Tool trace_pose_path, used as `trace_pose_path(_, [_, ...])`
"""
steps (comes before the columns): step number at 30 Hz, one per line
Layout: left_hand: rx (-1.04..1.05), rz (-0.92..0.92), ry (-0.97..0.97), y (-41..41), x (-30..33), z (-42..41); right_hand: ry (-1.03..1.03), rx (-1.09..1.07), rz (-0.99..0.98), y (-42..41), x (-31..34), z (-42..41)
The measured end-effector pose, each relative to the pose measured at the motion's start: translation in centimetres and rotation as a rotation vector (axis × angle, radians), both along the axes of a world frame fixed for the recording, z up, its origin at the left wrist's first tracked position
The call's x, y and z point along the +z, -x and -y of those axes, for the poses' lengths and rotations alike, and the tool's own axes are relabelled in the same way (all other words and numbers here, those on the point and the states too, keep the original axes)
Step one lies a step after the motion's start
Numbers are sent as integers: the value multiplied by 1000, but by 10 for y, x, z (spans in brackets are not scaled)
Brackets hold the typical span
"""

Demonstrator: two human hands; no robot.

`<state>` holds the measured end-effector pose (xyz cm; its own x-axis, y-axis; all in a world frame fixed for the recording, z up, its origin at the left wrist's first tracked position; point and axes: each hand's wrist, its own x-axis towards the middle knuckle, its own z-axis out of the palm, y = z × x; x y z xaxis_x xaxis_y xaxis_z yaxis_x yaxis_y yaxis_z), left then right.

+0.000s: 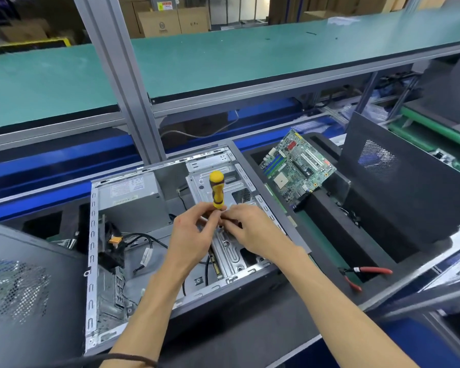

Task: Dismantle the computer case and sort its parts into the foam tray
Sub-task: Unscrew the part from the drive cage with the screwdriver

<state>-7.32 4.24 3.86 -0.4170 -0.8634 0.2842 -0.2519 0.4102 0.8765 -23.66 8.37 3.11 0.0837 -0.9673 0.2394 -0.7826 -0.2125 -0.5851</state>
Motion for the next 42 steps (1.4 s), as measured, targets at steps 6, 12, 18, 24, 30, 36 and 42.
trace_pose_path(6, [71, -36, 35, 4, -2, 2, 33, -100, 123, -2, 0, 1])
trace_pose_path(12, [-19, -3, 1, 2, -3, 3, -1, -49, 114, 0, 1, 1])
trace_pose_path(18, [-12, -35, -32, 5, 1, 2, -48, -95, 130, -1, 2, 2])
trace_pose_path(24, [-72, -35, 31, 6, 3, 1, -130, -5, 90, 1, 11, 6])
trace_pose_path(30, [16, -30, 0, 6, 1, 3, -117, -68, 185, 2, 12, 2])
trace_pose_path(36, [10, -10, 1, 2, 0, 1, -37, -72, 146, 2, 7, 2])
trace_pose_path(42, [47, -17, -27, 3, 0, 4, -68, -25, 98, 5, 8, 5])
